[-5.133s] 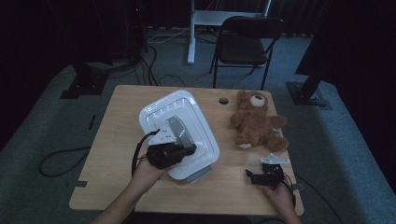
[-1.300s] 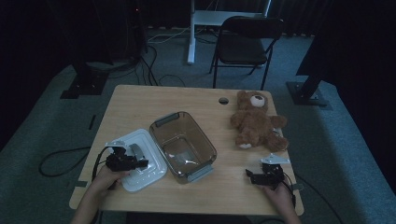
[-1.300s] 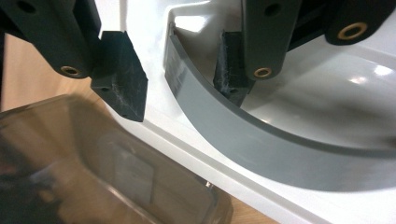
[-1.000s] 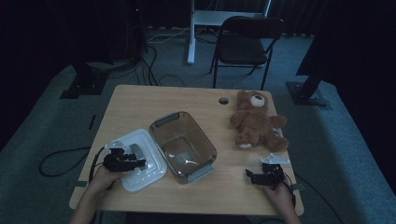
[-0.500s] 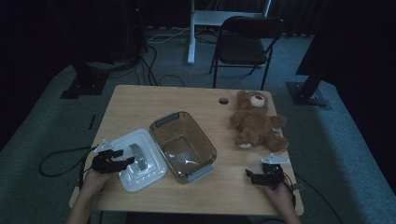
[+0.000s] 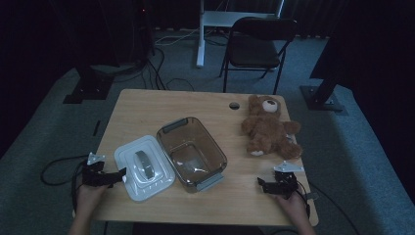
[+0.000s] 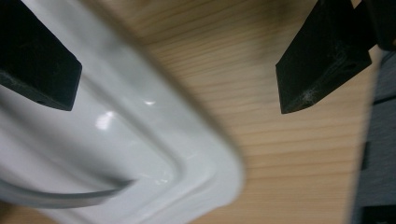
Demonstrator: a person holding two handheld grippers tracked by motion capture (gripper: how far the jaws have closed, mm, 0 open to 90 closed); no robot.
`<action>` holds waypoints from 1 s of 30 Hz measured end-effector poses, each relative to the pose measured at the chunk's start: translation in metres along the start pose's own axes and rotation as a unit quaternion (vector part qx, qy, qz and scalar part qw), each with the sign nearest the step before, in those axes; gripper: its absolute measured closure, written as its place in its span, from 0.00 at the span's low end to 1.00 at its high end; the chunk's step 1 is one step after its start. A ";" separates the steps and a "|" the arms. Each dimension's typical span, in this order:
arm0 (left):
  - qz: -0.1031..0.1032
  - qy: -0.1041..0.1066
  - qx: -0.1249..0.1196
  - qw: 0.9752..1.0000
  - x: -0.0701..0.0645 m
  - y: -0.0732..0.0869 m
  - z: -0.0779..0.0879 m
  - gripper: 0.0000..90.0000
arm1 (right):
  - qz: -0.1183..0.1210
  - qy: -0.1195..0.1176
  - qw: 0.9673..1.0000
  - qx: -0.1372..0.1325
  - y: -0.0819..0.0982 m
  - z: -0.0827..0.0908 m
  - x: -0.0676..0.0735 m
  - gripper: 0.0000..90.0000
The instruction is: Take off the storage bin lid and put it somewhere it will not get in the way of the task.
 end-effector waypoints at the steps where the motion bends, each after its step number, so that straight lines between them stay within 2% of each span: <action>1: 0.000 0.000 0.000 1.000 0.000 0.000 0.000 0.01 | 0.000 0.000 1.000 0.000 0.000 0.000 0.000 0.15; 2: 0.005 -0.021 0.001 1.000 0.004 0.002 0.001 0.01 | 0.000 0.000 1.000 0.000 0.000 0.000 0.000 0.15; 5: 0.016 -0.035 0.008 0.999 0.008 0.007 -0.001 0.00 | 0.000 0.000 1.000 0.000 0.000 0.000 0.000 0.15; 9: 0.015 -0.029 0.013 0.999 0.010 0.012 -0.004 0.00 | 0.000 0.000 1.000 0.000 0.000 0.000 0.000 0.15; 12: 0.014 -0.035 0.014 0.999 0.011 0.013 -0.004 0.00 | 0.000 0.000 1.000 0.000 0.000 0.000 0.000 0.15; 13: 0.015 -0.026 0.014 0.999 0.013 0.015 -0.005 0.00 | 0.000 0.000 1.000 0.000 0.000 0.000 0.000 0.15; 16: -0.004 -0.028 0.019 0.999 0.012 0.015 -0.006 0.00 | 0.000 -0.001 1.000 0.000 0.000 0.000 0.000 0.15; 19: -0.010 -0.029 0.014 0.999 0.011 0.017 -0.006 0.01 | -0.008 -0.001 1.000 -0.003 0.000 0.000 0.000 0.15; 22: -0.019 -0.038 0.019 0.999 0.009 0.017 -0.007 0.01 | 0.000 0.009 1.000 0.000 0.000 0.001 0.002 0.15; 25: -0.018 -0.039 0.019 0.999 0.008 0.018 -0.006 0.01 | -0.006 0.005 1.000 -0.015 -0.003 0.007 0.000 0.15; 30: -0.008 -0.047 0.018 0.999 0.007 0.017 -0.007 0.01 | -0.029 0.021 0.998 -0.048 -0.015 0.028 -0.009 0.15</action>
Point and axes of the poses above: each handheld gripper's, and its own axes: z roughly backward along the jaws, y roughly out of its underside, x roughly to its left, the point moved 1 cm from there along -z, roughly forward along the jaws, and after that the axes turned 6 degrees about x, right-handed, at the moved point
